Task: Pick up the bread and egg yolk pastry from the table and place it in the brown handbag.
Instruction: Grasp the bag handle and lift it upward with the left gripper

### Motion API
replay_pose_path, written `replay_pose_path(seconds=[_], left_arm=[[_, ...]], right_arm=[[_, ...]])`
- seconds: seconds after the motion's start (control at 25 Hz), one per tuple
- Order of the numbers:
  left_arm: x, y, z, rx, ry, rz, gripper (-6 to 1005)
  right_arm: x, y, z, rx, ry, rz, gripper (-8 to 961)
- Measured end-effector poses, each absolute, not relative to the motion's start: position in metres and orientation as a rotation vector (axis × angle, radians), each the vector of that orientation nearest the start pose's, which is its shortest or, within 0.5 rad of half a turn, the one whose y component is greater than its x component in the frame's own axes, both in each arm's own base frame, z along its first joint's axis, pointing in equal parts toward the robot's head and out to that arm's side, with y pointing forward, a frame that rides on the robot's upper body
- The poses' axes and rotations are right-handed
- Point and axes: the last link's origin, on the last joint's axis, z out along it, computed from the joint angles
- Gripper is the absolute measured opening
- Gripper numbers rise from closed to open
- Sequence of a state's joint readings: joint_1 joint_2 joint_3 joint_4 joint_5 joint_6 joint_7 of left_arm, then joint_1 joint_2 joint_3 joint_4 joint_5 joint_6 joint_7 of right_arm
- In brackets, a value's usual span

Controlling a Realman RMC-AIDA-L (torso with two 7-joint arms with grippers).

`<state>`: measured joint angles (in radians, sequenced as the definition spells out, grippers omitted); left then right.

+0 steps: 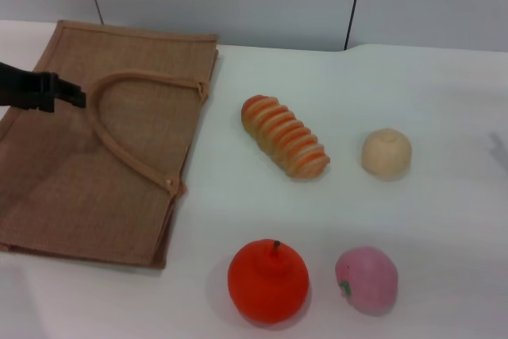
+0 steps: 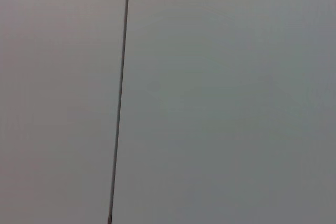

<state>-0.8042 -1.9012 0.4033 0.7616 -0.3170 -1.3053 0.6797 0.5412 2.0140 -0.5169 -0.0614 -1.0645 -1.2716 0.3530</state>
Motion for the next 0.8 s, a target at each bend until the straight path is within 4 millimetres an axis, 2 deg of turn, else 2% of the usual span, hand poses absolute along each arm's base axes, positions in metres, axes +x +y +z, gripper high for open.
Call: replay_pose_path(seconds=[0.24,0.48,0.8], left_arm=[[-0.308,0.431,0.107,-1.9,-1.525,-0.054,614],[-0.306,0.441,0.084,-1.905,-1.487,-0.056,614],[-0.311,0.444,0.066,-1.869,-1.457,-0.047,613]], right_arm=[[0.319,0.362,0.035,-1.699,0.374,0.764,894],[0.319,0.362,0.034,-1.7,0.373,0.768,894],[0.316,0.364,0.034,-1.702,0.367,0.775,893]])
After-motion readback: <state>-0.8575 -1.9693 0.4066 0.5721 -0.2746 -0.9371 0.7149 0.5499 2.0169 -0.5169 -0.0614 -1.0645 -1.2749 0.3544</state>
